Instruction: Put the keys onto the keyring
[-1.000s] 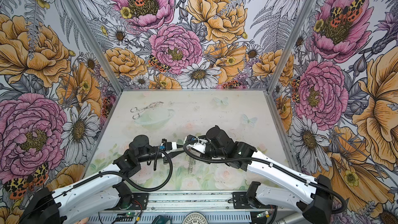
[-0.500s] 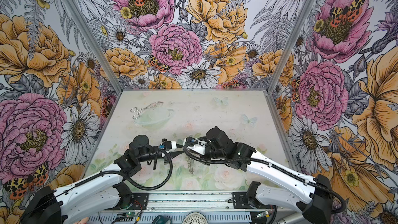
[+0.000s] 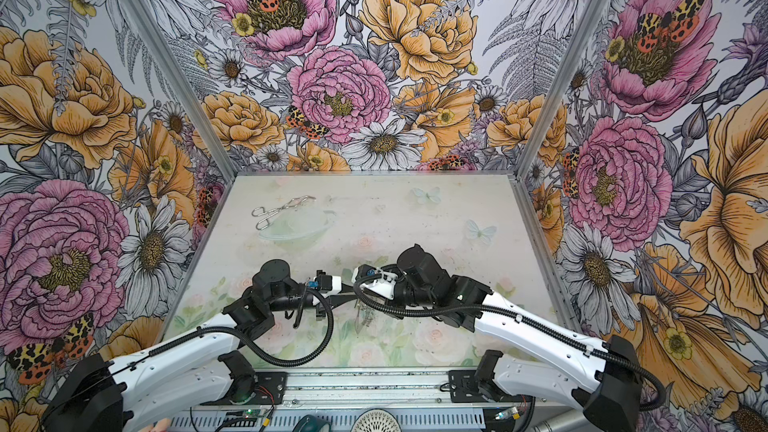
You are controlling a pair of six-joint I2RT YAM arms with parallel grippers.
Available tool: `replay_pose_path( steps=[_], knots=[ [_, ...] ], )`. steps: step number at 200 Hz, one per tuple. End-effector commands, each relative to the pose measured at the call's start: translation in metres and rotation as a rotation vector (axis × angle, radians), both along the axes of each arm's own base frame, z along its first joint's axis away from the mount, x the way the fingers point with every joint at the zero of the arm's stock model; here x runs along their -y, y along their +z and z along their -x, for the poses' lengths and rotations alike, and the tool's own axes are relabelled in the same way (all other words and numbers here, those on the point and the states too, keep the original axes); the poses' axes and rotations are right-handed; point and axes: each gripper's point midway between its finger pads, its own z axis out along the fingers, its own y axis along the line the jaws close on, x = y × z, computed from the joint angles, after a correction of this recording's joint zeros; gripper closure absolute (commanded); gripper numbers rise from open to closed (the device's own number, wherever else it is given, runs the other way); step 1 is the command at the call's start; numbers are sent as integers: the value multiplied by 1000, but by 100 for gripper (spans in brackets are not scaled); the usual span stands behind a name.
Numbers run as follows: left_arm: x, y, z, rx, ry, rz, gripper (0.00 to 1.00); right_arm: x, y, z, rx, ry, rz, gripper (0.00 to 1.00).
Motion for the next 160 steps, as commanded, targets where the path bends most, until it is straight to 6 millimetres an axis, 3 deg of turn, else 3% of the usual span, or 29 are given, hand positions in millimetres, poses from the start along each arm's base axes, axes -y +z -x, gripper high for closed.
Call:
replay_pose_path(
  steps=[1,29,108,132,160],
  knots=[
    [1,9,0,6,-11,24,84,-12,15,4,19,43,-81,100],
    [1,10,-1,6,-5,23,84,-14,14,6,22,55,-85,100],
    [1,3,-7,9,27,-19,100,-7,13,0,48,8,-66,100],
    [2,-1,-8,17,34,-48,100,-1,13,1,51,5,-26,84],
    [4,-5,-7,16,23,-71,100,2,10,3,35,22,36,80]
  ],
)
